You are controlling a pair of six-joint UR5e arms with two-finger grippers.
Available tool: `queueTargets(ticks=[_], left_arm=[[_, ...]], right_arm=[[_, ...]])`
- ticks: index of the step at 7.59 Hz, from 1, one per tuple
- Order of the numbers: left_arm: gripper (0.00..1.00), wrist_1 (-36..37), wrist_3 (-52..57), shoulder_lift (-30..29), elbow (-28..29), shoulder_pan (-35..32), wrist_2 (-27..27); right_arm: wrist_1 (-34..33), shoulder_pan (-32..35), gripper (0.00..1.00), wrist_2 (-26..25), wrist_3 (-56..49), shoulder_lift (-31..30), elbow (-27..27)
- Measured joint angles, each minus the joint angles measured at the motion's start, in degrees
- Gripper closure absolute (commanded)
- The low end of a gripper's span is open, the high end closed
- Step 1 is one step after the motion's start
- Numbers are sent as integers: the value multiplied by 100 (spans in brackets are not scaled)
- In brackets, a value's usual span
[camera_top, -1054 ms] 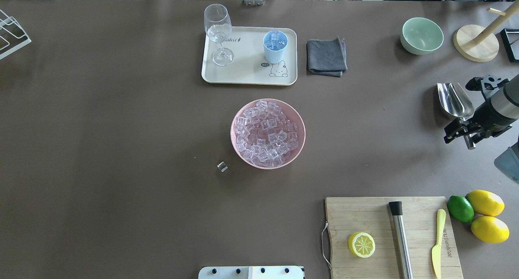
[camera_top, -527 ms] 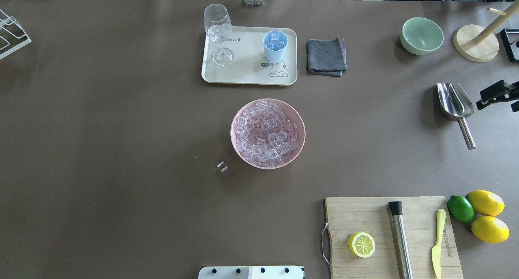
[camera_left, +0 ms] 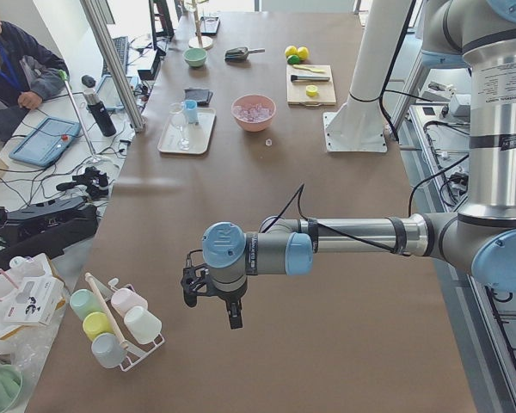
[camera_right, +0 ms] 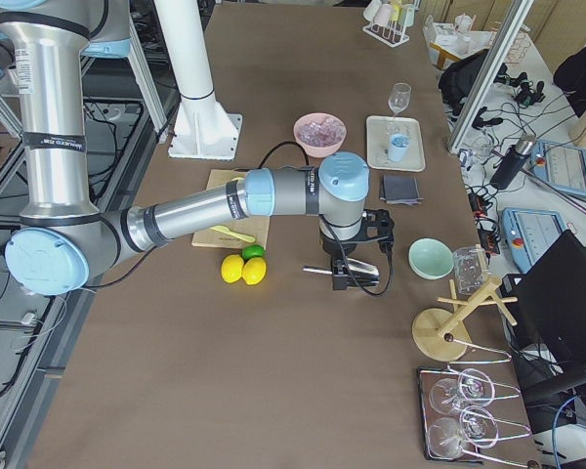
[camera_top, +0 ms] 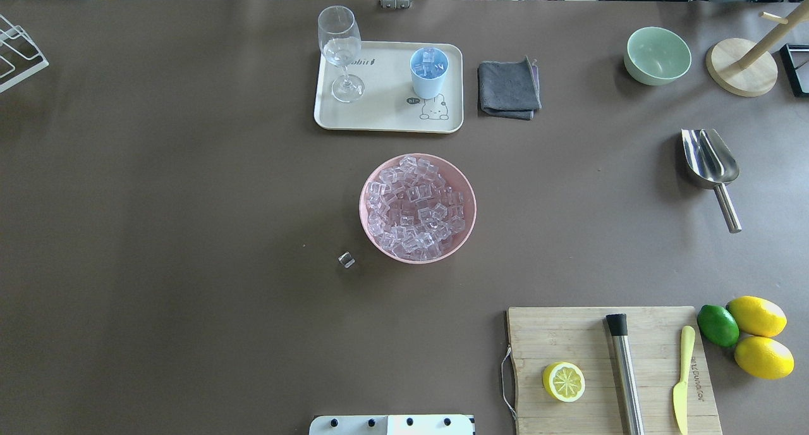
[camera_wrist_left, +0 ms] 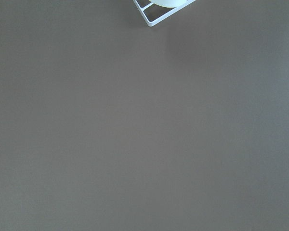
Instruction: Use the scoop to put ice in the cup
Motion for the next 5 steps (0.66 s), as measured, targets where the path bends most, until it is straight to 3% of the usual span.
queueTargets(ticks=[2,5], left_arm=[[2,-2,0,0,-2,0,-1],[2,-2,0,0,-1,5,-1]], right_arm=[[-364,527,0,5,-871,-241,-161],[45,638,0,31,-1070,-471,-725]])
